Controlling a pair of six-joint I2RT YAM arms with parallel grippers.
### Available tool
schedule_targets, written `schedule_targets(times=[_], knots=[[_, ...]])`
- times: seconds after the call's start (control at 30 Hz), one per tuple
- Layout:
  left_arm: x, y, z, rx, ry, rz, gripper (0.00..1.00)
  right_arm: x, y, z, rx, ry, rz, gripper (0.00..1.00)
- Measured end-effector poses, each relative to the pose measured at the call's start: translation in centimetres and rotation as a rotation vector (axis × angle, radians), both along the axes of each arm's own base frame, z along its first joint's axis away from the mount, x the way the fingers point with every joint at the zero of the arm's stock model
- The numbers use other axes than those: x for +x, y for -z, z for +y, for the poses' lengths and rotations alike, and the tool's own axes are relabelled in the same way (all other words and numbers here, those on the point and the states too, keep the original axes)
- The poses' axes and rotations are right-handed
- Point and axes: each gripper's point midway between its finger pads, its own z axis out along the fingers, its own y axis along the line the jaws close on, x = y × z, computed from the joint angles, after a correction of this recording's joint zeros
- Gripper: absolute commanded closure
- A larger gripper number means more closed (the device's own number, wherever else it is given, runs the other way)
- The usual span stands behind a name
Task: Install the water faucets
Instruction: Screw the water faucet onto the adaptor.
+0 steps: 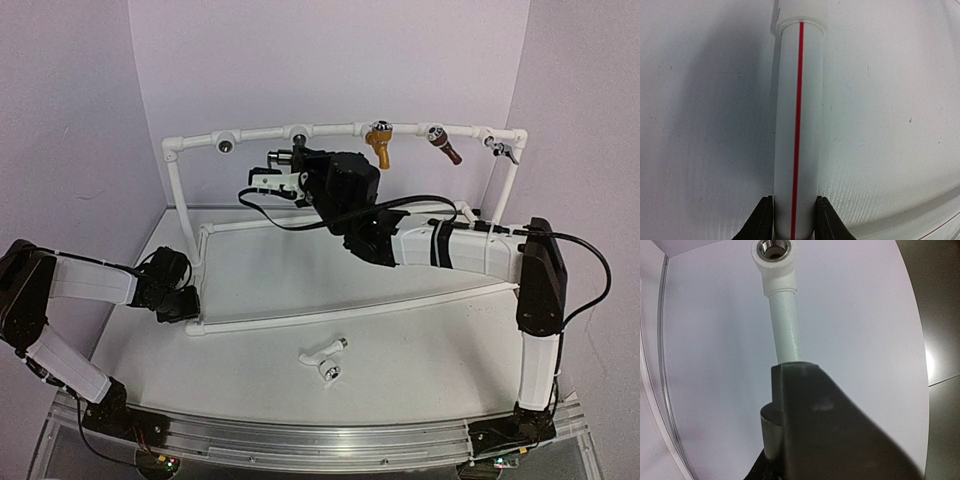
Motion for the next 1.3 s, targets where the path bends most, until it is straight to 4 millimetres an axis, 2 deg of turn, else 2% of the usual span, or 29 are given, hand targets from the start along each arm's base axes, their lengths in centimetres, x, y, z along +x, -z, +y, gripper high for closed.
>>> schedule_targets(times=[1.3], knots=[[0.5,-0.3,0.1,0.014,0.003,-0.027,1.0,1.1,-0.1,0.1,0.358,0.075,0.023,1.0]])
